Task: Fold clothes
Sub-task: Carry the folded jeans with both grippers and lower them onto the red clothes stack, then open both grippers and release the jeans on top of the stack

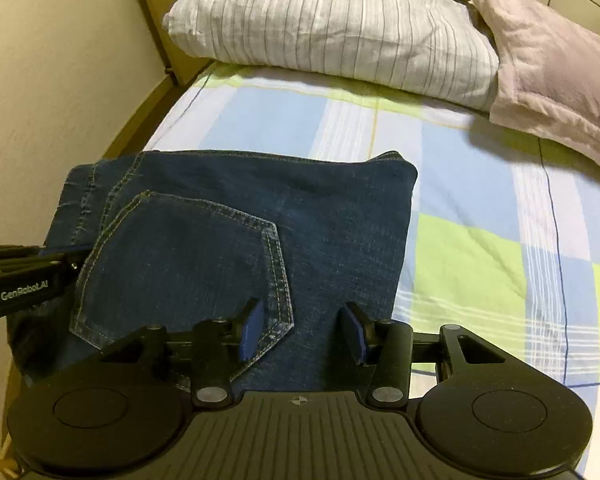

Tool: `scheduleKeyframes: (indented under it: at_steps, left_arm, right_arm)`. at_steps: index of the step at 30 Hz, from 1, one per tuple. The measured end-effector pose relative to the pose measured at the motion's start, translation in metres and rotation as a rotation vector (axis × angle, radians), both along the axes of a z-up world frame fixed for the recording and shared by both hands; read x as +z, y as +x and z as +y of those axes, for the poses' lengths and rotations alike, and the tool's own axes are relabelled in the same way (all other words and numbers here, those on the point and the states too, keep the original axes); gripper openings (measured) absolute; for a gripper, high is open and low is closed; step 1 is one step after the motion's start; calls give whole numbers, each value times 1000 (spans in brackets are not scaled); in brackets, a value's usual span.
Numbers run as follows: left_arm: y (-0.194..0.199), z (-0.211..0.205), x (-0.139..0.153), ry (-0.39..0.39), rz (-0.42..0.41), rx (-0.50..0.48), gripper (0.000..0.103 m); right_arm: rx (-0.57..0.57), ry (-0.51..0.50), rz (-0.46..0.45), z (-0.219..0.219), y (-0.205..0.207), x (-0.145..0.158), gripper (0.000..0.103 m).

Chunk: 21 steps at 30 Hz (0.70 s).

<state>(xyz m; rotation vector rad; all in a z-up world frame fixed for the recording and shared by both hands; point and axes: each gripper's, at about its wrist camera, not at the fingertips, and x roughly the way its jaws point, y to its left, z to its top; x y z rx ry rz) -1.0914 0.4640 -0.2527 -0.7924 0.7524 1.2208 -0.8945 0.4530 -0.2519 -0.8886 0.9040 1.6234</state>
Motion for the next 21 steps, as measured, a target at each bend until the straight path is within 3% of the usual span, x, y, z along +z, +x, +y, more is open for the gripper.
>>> scheduleKeyframes:
  at_steps: [3, 7, 11, 16, 21]
  left_arm:
    - [-11, -23, 12, 25, 38, 2, 8]
    - [-31, -56, 18, 10, 32, 75, 8]
    - [-33, -65, 8, -25, 73, 114, 11]
    - [-14, -81, 39, 37, 157, 135, 11]
    - [6, -109, 78, 75, 141, 187, 14]
  right_arm:
    - [12, 52, 40, -17, 4, 21, 47]
    - [66, 72, 50, -49, -2, 27, 47]
    - [102, -5, -3, -59, -16, -2, 47]
    - [93, 15, 8, -61, -12, 7, 47]
    - [79, 75, 51, -85, 3, 38, 47]
